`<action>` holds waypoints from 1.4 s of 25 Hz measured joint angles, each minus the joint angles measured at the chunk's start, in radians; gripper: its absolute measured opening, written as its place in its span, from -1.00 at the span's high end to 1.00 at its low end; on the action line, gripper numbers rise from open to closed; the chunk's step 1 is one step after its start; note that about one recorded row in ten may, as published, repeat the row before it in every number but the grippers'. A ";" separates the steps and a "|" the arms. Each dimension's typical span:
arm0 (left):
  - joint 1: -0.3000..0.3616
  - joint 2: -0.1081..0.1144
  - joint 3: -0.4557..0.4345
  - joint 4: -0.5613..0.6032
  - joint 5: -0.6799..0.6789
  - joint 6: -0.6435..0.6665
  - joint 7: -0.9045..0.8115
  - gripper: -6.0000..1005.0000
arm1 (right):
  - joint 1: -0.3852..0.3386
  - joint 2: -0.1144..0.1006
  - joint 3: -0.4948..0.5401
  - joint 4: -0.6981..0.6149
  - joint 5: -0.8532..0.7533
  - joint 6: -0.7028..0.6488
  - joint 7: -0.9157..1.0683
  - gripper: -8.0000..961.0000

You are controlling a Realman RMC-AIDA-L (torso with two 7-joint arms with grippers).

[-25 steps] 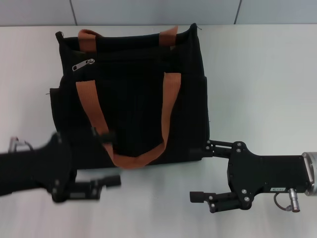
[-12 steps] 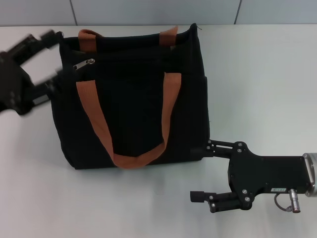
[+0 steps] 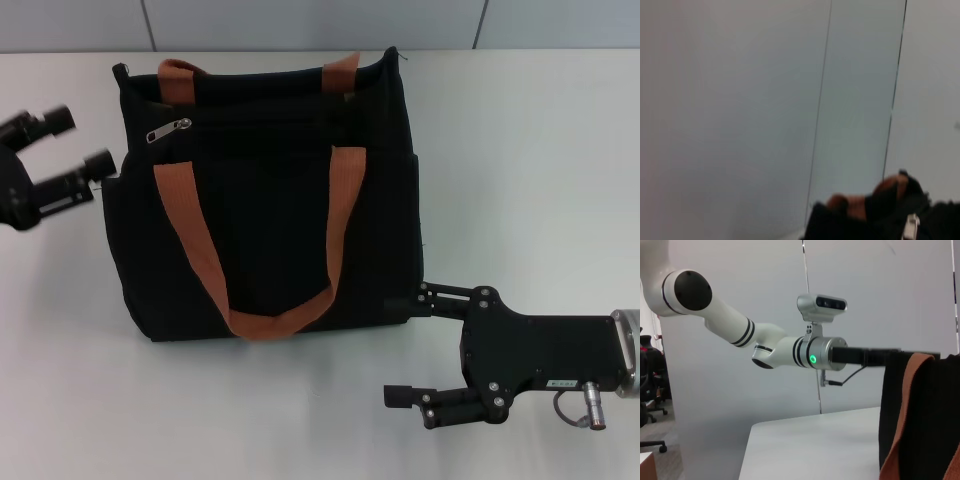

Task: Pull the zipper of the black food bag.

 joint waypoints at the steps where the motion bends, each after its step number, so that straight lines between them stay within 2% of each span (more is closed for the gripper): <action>1: -0.002 0.000 0.001 0.001 0.014 -0.007 0.000 -0.65 | 0.000 0.000 0.000 0.000 0.000 0.000 0.000 -0.71; 6: -0.032 -0.016 0.006 0.005 0.101 -0.086 0.005 -0.65 | 0.002 -0.001 0.000 0.001 0.001 0.000 -0.001 -0.71; 7: -0.047 -0.026 0.006 0.006 0.114 -0.127 0.009 -0.65 | 0.002 -0.001 0.000 0.002 0.001 -0.002 -0.001 -0.71; 12: -0.061 -0.032 0.007 0.006 0.115 -0.150 0.028 -0.65 | 0.002 0.000 0.000 0.003 0.002 -0.004 -0.001 -0.71; 17: -0.075 -0.050 -0.026 0.006 0.110 -0.154 0.053 -0.64 | 0.000 0.001 0.009 0.005 0.014 -0.024 0.003 -0.70; 18: -0.076 -0.059 -0.053 0.006 0.104 -0.143 0.068 -0.63 | -0.001 0.002 0.014 0.013 0.047 -0.047 0.006 -0.70; 22: -0.076 -0.072 -0.086 0.006 0.099 -0.115 0.093 -0.33 | -0.006 0.000 0.015 0.030 0.125 -0.084 0.011 -0.70; 24: -0.070 -0.087 -0.122 0.002 0.073 -0.071 0.124 -0.18 | -0.010 0.000 0.015 0.042 0.240 -0.118 0.058 -0.70; 25: -0.065 -0.092 -0.128 -0.001 0.053 -0.044 0.142 0.29 | -0.003 0.001 0.013 0.043 0.301 -0.131 0.127 -0.70; 30: -0.055 -0.103 -0.130 -0.004 0.025 0.002 0.182 0.47 | 0.045 0.000 0.012 0.035 0.347 -0.146 0.292 -0.70; 31: -0.049 -0.117 -0.130 -0.004 0.022 0.018 0.211 0.50 | 0.091 -0.005 0.016 0.020 0.358 -0.145 0.441 -0.70; 32: -0.049 -0.117 -0.130 -0.004 0.022 0.018 0.211 0.54 | 0.091 -0.005 0.016 0.020 0.358 -0.145 0.441 -0.70; 33: -0.048 -0.120 -0.131 -0.004 0.022 0.020 0.218 0.57 | 0.129 -0.009 0.015 -0.017 0.362 -0.138 0.599 -0.70; 34: -0.047 -0.124 -0.131 -0.004 0.022 0.022 0.223 0.61 | 0.129 -0.009 0.015 -0.017 0.362 -0.138 0.599 -0.70; 35: -0.046 -0.127 -0.131 -0.004 0.021 0.023 0.226 0.65 | 0.150 -0.011 0.014 -0.048 0.362 -0.135 0.686 -0.70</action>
